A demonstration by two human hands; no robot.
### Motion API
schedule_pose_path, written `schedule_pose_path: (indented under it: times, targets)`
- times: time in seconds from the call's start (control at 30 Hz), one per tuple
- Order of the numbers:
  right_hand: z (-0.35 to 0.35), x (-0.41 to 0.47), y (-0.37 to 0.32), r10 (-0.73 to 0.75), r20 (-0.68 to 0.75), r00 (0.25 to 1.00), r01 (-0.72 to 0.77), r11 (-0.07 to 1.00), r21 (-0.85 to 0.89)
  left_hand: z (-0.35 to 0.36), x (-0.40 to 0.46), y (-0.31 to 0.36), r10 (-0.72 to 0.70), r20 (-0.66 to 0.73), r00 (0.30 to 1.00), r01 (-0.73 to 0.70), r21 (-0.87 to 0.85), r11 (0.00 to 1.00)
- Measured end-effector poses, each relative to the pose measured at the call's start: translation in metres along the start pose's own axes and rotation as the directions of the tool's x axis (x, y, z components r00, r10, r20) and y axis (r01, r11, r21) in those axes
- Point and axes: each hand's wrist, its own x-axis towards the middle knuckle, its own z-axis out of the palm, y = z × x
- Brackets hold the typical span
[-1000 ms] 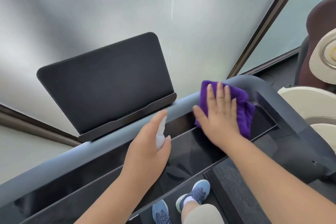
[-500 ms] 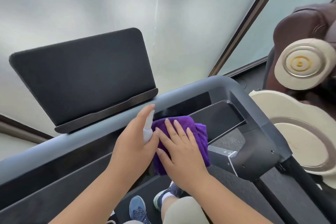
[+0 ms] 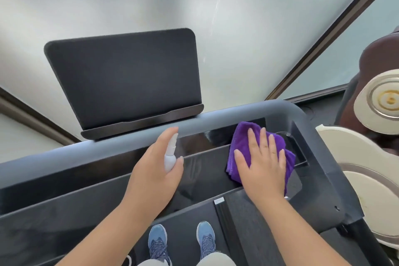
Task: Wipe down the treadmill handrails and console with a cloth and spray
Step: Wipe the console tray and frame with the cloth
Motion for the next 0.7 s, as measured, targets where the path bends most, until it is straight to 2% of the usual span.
schedule_pose_path:
  times: [0.13,0.27,0.37,0.47,0.6,0.7]
  targets:
    - [-0.004,0.04,0.023,0.057,-0.018,0.998,-0.056,0.998,0.035,0.003,-0.01,0.004,-0.047,-0.076,0.996,0.049,0.017,0.999]
    - [-0.006,0.068,-0.005,0.033,-0.059,0.998,-0.026,0.994,0.11,0.01,-0.027,0.015,-0.102,-0.149,0.984,0.106,0.015,0.994]
    - [-0.005,0.067,-0.04,-0.103,-0.057,0.993,0.109,0.988,0.106,0.018,-0.044,0.022,-0.144,-0.231,0.962,0.154,0.028,0.988]
    - [0.0,0.035,-0.068,-0.309,-0.04,0.95,0.312,0.946,0.086,0.023,-0.06,0.024,-0.172,-0.292,0.941,0.199,0.064,0.978]
    - [0.007,-0.02,-0.079,-0.563,0.058,0.825,0.556,0.825,0.099,0.033,-0.071,0.033,-0.172,-0.337,0.926,0.218,0.102,0.971]
    - [0.009,-0.043,-0.064,-0.665,0.105,0.74,0.657,0.747,0.101,0.038,-0.07,0.038,-0.174,-0.336,0.926,0.22,0.102,0.97]
